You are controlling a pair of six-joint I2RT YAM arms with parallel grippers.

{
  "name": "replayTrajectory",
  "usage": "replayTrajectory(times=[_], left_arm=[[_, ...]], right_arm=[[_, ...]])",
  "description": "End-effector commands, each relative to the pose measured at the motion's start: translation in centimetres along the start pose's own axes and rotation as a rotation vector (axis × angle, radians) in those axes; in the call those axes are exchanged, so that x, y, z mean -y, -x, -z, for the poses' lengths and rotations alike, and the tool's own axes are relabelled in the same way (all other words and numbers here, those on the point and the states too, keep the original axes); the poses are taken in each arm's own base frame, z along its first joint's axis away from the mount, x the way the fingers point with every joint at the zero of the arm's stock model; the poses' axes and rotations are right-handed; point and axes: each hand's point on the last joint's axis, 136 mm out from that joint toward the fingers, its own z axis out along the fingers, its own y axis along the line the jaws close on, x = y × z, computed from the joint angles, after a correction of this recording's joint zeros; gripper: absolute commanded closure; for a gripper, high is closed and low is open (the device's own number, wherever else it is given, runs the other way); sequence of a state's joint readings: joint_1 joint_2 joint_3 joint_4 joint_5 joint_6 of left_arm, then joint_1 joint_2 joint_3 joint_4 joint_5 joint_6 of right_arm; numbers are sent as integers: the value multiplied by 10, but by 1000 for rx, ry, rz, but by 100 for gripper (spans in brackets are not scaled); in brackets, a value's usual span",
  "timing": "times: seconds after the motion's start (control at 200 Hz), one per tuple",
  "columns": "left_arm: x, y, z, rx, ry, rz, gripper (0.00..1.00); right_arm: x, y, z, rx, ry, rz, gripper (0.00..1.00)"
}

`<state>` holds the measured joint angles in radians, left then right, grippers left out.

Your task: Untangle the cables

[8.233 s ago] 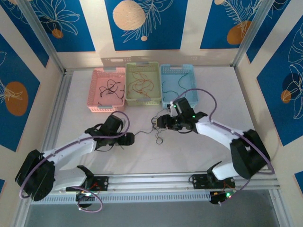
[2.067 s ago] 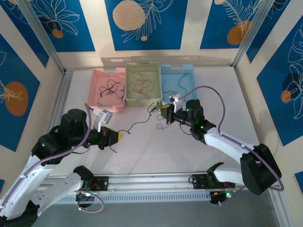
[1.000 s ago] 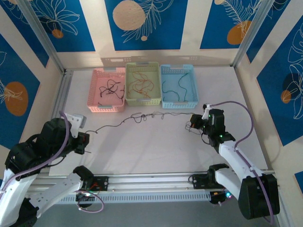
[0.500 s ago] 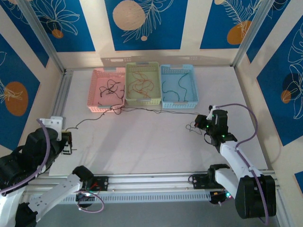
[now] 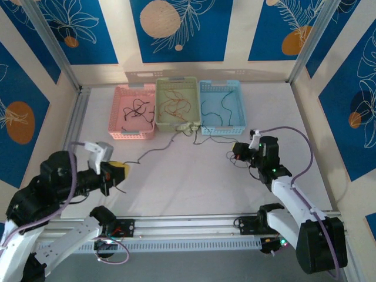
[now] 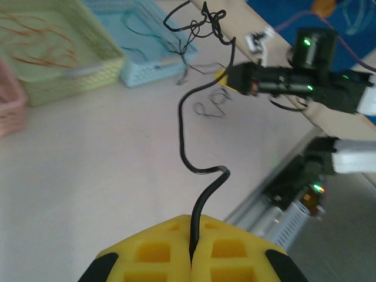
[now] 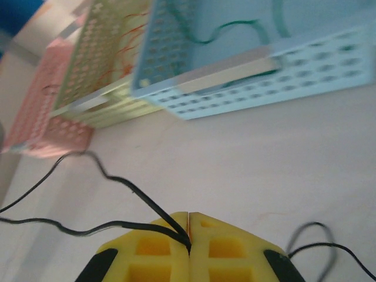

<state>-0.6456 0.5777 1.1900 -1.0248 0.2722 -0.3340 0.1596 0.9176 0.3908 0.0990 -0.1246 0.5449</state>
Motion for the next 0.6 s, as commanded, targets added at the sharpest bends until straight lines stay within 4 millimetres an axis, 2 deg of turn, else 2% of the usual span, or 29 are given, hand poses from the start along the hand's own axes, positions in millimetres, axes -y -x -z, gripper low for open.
replayTrajectory(times=[0.0,0.05,0.17,0.32,0.49,0.595], left_arm=[[16,-7,-27,-87,-131,27,100],[10,-15,-36,-123,-116,43,100],[13,-20,-45,-138,-160,56,100],[19,-19,-46,-136,-199,52,100],[19,-20,-46,-132,-204,54,100],[19,-20,-46,-127,-205,51,100]], right_arm=[[-47,16,8,48,160,127,100],[-51,15,9,47,156,150,100],[-49,10,6,15,129,168,98],[-52,3,9,-13,142,155,82],[-63,0,19,-19,152,172,52],[-63,-3,23,-37,140,175,43]])
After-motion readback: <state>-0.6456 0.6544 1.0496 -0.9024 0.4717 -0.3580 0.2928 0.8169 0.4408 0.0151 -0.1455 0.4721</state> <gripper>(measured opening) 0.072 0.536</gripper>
